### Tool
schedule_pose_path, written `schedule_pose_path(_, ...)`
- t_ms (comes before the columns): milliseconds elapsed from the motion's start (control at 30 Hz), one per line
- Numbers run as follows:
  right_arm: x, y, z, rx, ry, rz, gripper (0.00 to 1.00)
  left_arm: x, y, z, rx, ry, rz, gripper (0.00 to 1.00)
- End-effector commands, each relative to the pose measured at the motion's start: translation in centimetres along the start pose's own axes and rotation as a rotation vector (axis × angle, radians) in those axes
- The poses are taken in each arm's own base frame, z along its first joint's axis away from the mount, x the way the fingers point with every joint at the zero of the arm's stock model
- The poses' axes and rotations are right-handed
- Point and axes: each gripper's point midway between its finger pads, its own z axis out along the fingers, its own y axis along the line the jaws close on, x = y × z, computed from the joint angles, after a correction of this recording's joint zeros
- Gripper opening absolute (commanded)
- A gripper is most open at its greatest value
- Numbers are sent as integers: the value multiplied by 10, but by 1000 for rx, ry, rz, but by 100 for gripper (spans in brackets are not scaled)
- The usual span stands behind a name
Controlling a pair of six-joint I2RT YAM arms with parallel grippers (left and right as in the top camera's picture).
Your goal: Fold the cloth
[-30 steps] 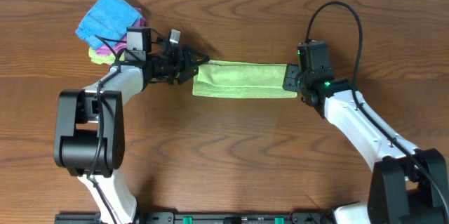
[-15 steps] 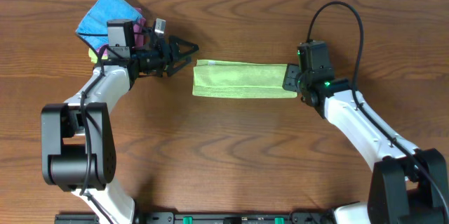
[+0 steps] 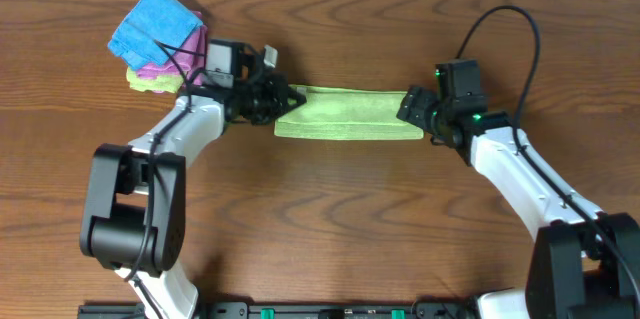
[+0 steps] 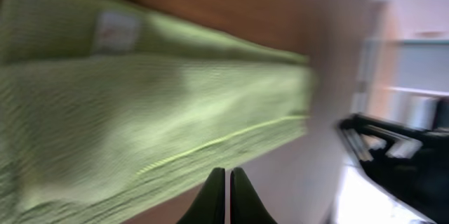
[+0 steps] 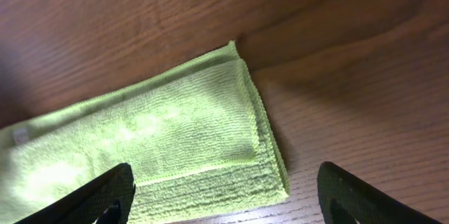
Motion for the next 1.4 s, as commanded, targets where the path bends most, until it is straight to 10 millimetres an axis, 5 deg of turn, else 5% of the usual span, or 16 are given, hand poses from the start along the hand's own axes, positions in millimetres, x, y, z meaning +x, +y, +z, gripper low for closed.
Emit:
schedule_pose_path(0, 0, 2, -3, -54, 31, 62, 85, -8, 22, -1, -199, -78, 127, 6)
schedule_pose_path(233, 10, 0, 5, -89, 71, 76, 85, -16, 47, 0, -462, -179, 195, 6)
schedule_pose_path(833, 22, -13, 45, -76, 72, 69, 79, -7, 70, 27, -508, -154, 153, 6)
schedule_pose_path(1233, 37, -10, 78, -121, 124, 69, 66, 1, 71, 27, -503, -125, 116, 6)
schedule_pose_path(1367, 36, -7, 83, -141, 116, 67, 49, 3, 72, 27, -507, -120, 111, 6)
